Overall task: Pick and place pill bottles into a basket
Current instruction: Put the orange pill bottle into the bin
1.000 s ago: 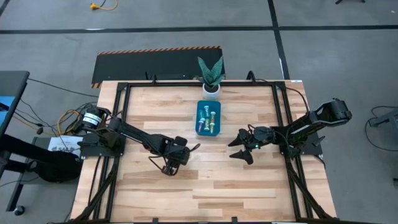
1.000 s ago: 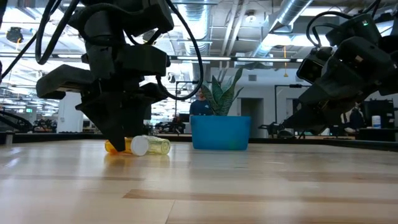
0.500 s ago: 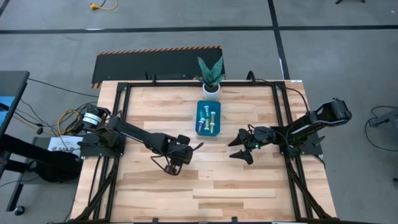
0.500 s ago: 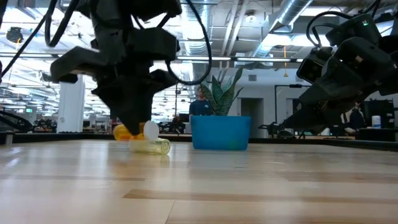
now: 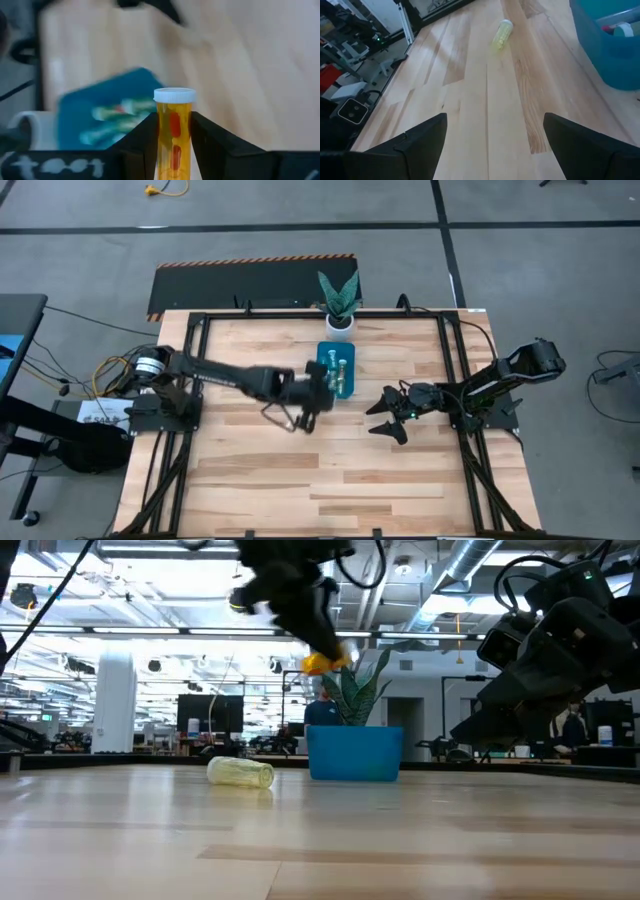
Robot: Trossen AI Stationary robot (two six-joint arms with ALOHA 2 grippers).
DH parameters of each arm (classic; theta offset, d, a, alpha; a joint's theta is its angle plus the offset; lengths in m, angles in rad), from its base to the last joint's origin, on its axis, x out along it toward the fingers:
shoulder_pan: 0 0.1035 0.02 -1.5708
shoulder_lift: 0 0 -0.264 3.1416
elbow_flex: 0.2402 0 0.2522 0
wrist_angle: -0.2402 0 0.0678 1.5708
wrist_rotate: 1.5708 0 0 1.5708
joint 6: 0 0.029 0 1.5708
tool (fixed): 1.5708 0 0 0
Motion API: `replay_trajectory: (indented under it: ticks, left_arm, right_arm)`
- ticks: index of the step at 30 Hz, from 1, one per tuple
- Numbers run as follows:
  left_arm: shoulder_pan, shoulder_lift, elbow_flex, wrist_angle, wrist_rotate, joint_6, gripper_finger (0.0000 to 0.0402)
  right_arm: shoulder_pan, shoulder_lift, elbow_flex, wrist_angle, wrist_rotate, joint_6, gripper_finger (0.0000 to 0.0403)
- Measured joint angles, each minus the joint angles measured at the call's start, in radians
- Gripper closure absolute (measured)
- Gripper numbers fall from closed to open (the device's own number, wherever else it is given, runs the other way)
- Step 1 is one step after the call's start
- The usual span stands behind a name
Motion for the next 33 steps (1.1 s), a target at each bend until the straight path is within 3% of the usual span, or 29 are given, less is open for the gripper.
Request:
replay_trajectory:
  ticks: [6,14,21,26,33]
  left_arm:
    - [0.141,0.0,0.043,0.154,0.014,-0.049,0.031]
    - [0.32,0.0,0.043,0.246,0.197,-0.42,0.031]
    - [0.363,0.022,0.043,0.262,0.224,-0.601,0.031]
    - [0.366,0.12,0.043,0.26,0.284,-0.69,0.031]
    - [0.366,0.194,0.041,0.259,0.197,-0.694,0.031]
  right_arm:
    - [0.0,0.0,0.0,0.0,0.0,0.001,0.0076]
    - [0.0,0.0,0.0,-0.001,0.0,-0.002,0.0076]
    - [0.0,0.0,0.0,-0.002,-0.001,-0.007,0.0076]
    - [0.0,0.0,0.0,-0.013,-0.001,-0.007,0.0076]
    - [0.023,0.0,0.0,-0.024,-0.003,-0.006,0.0076]
